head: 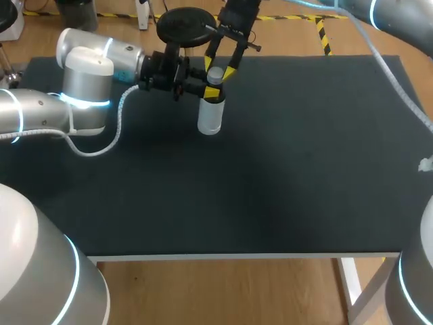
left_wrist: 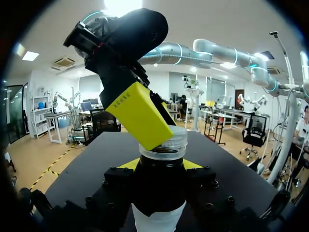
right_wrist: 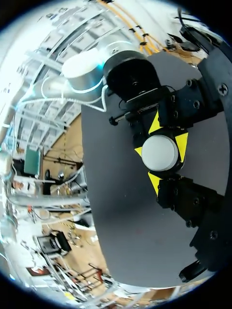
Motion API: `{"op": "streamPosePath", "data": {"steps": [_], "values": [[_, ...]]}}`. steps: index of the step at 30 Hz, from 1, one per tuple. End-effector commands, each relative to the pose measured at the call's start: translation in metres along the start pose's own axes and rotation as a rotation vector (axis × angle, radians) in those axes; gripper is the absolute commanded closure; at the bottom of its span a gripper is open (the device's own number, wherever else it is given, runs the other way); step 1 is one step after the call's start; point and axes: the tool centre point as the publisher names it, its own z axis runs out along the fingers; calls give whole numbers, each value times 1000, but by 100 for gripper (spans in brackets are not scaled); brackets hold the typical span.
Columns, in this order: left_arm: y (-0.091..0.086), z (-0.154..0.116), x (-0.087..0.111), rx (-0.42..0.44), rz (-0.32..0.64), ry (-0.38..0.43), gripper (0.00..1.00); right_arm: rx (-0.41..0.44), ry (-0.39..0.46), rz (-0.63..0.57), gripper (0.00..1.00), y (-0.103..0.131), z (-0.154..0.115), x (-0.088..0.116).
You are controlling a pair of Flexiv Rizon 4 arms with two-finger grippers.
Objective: Unscrew the bottle cap
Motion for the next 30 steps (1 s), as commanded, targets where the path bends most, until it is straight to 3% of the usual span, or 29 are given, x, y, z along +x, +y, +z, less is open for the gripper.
{"op": "streamPosePath", "data": {"steps": [1, 8, 22, 23, 24, 27, 30], "values": [[0, -1, -4, -1, -1, 3, 100, 35, 325, -33, 100, 6, -4, -2], [0, -1, -4, -1, -1, 3, 100, 91, 394, -98, 100, 5, -4, 1], [0, -1, -4, -1, -1, 3, 100, 160, 428, -191, 100, 4, -4, 0], [0, -1, -4, -1, -1, 3, 100, 163, 423, -187, 38, 3, -5, 0], [0, -1, -4, -1, -1, 3, 100, 167, 416, -182, 0, 3, -5, 0], [0, -1, -4, -1, -1, 3, 100, 178, 390, -155, 0, 2, -6, 0], [0, -1, -4, -1, -1, 3, 100, 185, 313, -88, 0, 2, -9, 0]]}}
